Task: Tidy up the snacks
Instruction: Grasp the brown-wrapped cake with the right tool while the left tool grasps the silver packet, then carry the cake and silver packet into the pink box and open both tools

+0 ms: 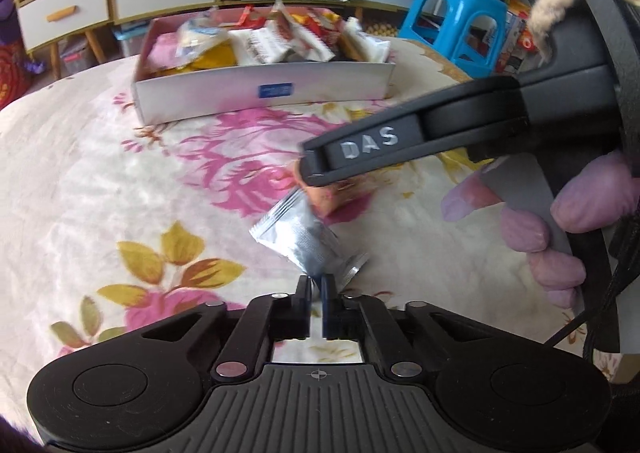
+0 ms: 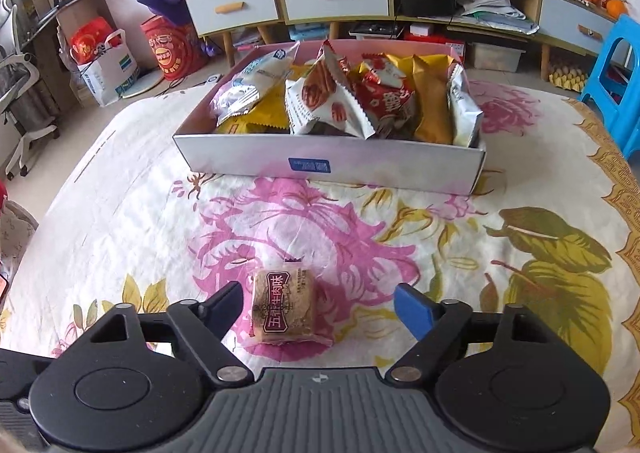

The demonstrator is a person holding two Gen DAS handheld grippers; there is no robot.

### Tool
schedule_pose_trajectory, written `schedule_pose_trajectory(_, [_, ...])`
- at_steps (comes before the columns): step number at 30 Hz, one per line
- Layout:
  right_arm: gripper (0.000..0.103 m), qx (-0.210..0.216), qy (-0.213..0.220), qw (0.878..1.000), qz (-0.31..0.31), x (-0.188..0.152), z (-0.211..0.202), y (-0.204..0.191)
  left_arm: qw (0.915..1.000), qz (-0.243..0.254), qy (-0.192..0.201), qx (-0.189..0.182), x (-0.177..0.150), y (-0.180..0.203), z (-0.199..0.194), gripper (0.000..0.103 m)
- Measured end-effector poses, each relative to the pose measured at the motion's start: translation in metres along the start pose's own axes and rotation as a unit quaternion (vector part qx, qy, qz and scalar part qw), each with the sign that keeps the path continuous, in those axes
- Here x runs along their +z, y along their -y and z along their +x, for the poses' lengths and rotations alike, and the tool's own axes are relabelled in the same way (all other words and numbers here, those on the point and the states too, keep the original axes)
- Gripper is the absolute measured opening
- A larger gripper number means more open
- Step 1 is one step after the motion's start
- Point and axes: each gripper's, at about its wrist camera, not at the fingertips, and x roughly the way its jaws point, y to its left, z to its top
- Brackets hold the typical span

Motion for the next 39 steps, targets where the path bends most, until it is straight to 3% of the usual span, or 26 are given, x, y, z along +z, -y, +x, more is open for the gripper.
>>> schedule_pose_trajectory(5, [0.059, -0.005, -0.005, 1.000, -0.008, -0.001, 0.006, -0.006, 0.9997, -0.023, 0.000, 0.007, -0.002, -0.021, -0.004, 0.000])
schedule_pose_trajectory(9, [0.051, -0.010, -0.009, 1.000, -0.018, -0.002, 0.010, -0.010, 0.9990, -0.042, 0.008, -0.012, -0.003, -0.034, -0.008, 0.004])
schedule_pose_trajectory(11, [0.026, -0.015, -0.004, 1.000, -0.027, -0.002, 0.009, -0.013, 0.9982, -0.055, 0.012, -0.023, -0.002, -0.035, -0.009, 0.007])
schedule_pose_trajectory(14, [0.026, -0.018, -0.006, 1.000, -0.020, 0.002, 0.009, -0.013, 0.9969, -0.069, 0.017, -0.032, 0.002, -0.033, -0.009, 0.021])
schedule_pose_trajectory(16, [0.026, -0.018, -0.007, 1.000, -0.010, 0.003, 0.007, -0.012, 0.9964, -0.074, 0.020, -0.037, 0.005, -0.029, -0.006, 0.037])
schedule_pose_trajectory(19, [0.026, -0.027, -0.003, 0.999, -0.018, 0.003, 0.004, -0.011, 0.9961, -0.078, 0.022, -0.034, 0.010, -0.022, -0.001, 0.044])
schedule_pose_trajectory(27, [0.026, -0.034, -0.003, 0.999, 0.001, 0.003, -0.001, 0.003, 0.9952, -0.096, 0.020, 0.000, 0.020, -0.018, 0.015, 0.042])
schedule_pose_trajectory(29, [0.026, -0.033, -0.002, 0.999, 0.003, 0.003, -0.002, 0.005, 0.9955, -0.092, 0.020, 0.010, 0.021, -0.016, 0.016, 0.038])
schedule_pose_trajectory(31, [0.026, -0.031, -0.002, 0.999, 0.004, 0.003, -0.002, 0.007, 0.9960, -0.083, 0.019, 0.027, 0.022, -0.015, 0.016, 0.024])
schedule_pose_trajectory(39, [0.026, -0.022, 0.007, 0.999, 0.024, 0.008, -0.008, 0.013, 0.9944, -0.099, 0.029, 0.021, 0.027, -0.028, 0.008, 0.021])
